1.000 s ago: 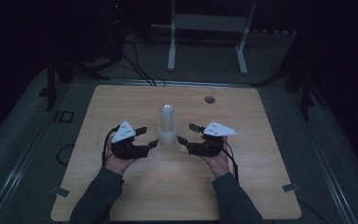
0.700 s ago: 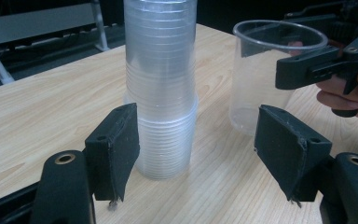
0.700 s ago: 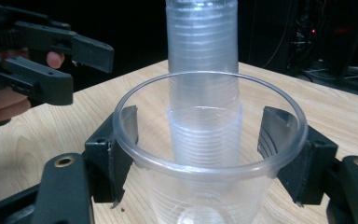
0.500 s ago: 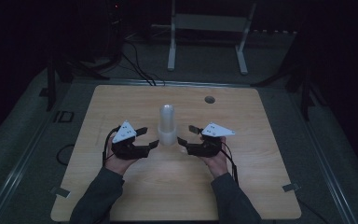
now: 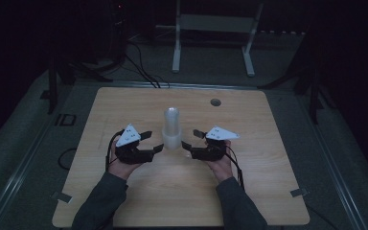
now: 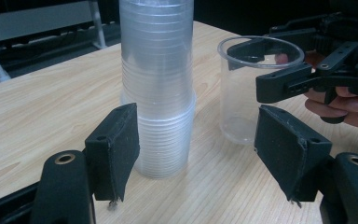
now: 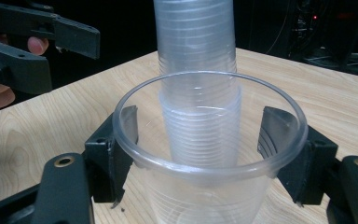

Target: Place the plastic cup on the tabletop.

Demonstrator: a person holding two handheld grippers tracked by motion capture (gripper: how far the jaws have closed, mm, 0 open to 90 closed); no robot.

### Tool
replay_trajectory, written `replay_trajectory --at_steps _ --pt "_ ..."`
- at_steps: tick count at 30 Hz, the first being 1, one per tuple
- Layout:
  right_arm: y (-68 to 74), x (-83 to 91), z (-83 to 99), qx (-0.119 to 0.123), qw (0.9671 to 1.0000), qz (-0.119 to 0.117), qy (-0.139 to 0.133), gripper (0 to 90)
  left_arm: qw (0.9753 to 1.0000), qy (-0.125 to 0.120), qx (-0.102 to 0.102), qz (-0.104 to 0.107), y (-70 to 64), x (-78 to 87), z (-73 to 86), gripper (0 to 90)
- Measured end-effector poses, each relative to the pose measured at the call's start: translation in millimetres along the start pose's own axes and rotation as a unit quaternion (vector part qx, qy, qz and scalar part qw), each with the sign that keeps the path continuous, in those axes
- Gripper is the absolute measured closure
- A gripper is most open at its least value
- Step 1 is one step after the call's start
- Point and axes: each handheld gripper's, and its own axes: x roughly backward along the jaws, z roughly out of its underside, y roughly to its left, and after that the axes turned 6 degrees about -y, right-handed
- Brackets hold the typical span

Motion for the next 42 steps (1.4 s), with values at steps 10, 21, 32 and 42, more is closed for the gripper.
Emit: replay_trajectory --at_steps 10,21,32,42 --pt "-3.6 -2.8 4.2 0.000 0.9999 0.009 0.011 28.5 1.0000 0.000 0.000 -0.001 0.1 0.5 -0.2 30.6" --pt "-5.7 -9.6 13.2 -0.001 0.9991 0.020 0.039 28.3 1.0000 0.000 0.000 -0.001 0.0 0.5 -0.2 30.5" --pt "-4.1 -10.5 17.8 0.008 0.9984 0.021 0.052 27.6 1.0000 -0.001 0.000 -0.001 0.2 1.1 -0.5 30.5" --pt "-2.5 -5.8 22.3 0.011 0.9979 0.022 0.060 26.7 1.0000 0.000 0.002 -0.002 0.4 0.8 0.3 30.6"
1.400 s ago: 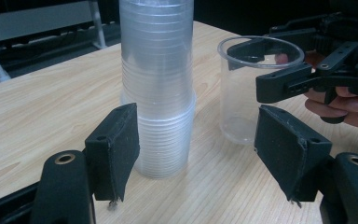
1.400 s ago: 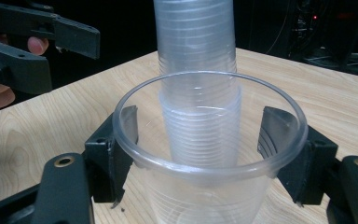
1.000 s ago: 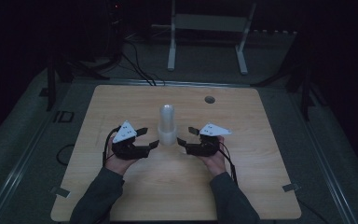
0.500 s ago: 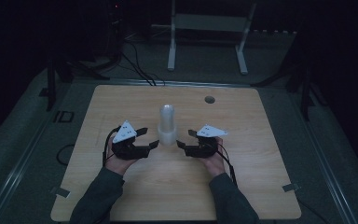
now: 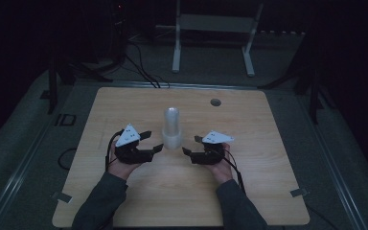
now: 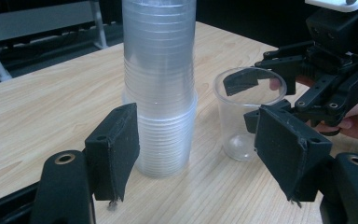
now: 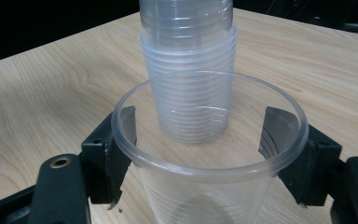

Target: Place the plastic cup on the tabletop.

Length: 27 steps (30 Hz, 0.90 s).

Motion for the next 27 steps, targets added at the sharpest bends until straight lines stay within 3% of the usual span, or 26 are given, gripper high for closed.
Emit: replay_trajectory --at_steps 6,16,22,27 --pt "2.3 5.1 1.7 0.007 0.9999 0.001 0.008 23.0 1.0000 0.000 0.000 0.000 0.0 0.0 0.1 30.5" --pt "5.0 12.9 5.9 -0.001 0.9997 -0.003 0.025 13.3 1.0000 0.000 0.001 0.000 -0.1 -0.4 0.4 30.5" --pt "8.7 13.5 11.1 0.003 0.9986 -0.010 0.053 11.5 1.0000 0.001 0.001 0.001 -0.4 -1.0 0.8 30.6" --pt "10.3 16.3 13.2 0.004 0.9985 -0.010 0.053 11.5 1.0000 0.001 0.001 0.000 -0.2 -0.7 0.9 30.5"
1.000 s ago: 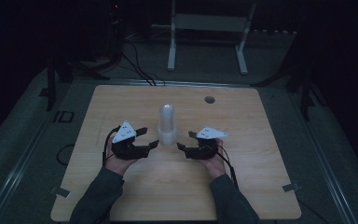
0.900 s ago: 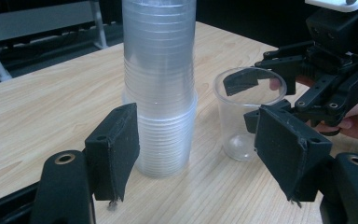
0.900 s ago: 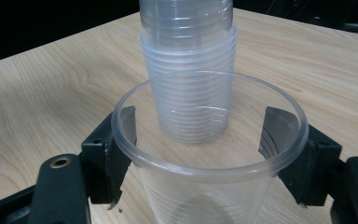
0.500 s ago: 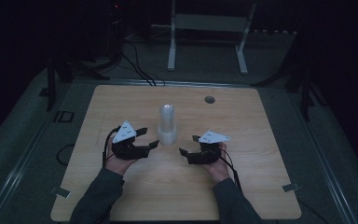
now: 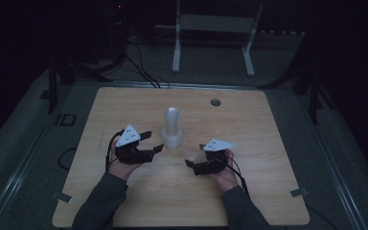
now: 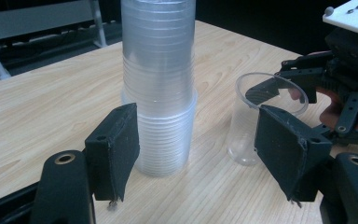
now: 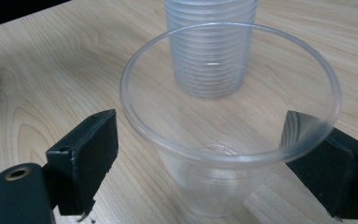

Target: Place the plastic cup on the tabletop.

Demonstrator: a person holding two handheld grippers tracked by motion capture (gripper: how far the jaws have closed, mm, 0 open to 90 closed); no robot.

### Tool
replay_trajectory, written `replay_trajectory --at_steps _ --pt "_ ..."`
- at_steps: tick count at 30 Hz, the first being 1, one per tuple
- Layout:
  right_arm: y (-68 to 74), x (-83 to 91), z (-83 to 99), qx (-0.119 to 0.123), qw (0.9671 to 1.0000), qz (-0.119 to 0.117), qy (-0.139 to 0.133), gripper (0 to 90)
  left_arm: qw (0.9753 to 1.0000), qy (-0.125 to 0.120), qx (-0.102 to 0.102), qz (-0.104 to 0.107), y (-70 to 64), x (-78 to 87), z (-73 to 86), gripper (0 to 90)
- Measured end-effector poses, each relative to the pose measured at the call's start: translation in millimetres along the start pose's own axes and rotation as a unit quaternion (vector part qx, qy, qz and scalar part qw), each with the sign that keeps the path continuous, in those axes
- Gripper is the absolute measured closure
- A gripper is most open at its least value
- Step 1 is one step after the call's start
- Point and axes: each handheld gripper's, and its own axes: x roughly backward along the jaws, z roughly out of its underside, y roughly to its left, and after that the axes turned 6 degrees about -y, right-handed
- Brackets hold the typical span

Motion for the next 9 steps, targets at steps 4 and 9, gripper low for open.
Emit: replay_trajectory --at_steps 4,9 --pt "-1.3 4.5 0.6 -0.007 1.0000 0.003 -0.006 11.5 1.0000 0.000 0.001 0.000 0.6 0.1 0.2 30.5" --pt "-3.4 7.5 3.3 -0.010 0.9999 0.006 -0.007 11.5 1.0000 0.000 0.000 -0.001 0.6 0.1 0.1 30.5"
